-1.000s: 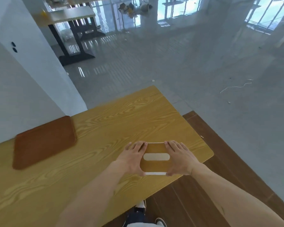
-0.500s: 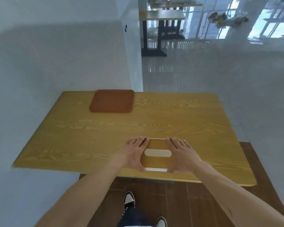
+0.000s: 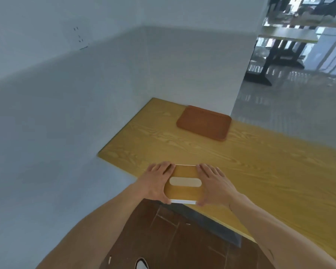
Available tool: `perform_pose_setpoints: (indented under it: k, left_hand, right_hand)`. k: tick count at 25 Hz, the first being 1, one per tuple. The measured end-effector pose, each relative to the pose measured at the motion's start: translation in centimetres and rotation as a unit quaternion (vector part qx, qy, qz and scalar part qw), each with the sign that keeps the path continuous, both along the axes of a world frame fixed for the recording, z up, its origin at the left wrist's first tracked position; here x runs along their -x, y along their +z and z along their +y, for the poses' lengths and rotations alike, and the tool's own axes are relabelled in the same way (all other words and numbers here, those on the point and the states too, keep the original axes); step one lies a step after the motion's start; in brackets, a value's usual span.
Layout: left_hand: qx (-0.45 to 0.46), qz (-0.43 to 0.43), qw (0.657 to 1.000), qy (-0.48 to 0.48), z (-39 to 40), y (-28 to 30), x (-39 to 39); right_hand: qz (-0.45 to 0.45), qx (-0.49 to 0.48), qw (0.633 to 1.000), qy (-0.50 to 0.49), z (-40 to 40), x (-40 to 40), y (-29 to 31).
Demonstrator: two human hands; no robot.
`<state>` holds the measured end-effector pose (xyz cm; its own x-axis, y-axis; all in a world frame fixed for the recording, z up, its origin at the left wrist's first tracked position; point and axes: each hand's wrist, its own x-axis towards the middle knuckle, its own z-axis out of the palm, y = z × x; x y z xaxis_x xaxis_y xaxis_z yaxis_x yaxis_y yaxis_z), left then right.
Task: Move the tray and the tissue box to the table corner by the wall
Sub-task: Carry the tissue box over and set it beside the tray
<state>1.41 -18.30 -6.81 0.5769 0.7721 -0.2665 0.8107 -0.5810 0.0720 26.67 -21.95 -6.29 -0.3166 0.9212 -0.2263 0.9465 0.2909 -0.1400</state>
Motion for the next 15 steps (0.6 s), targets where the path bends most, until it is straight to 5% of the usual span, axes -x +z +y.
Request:
perform_pose_setpoints:
  k: [8,15]
  left_hand:
    - [-0.006,-0.013,0.999,0.032,3.5,-0.7,14.3]
    - [0.013,-0.015,1.0,0.017,7.5,-2.0,19.0]
  right_hand:
    - [0.0,0.0,0.999,0.039,5.3,14.0,-0.5]
    - [-0.01,0.011,1.0,0.023,8.3,18.7,-1.3]
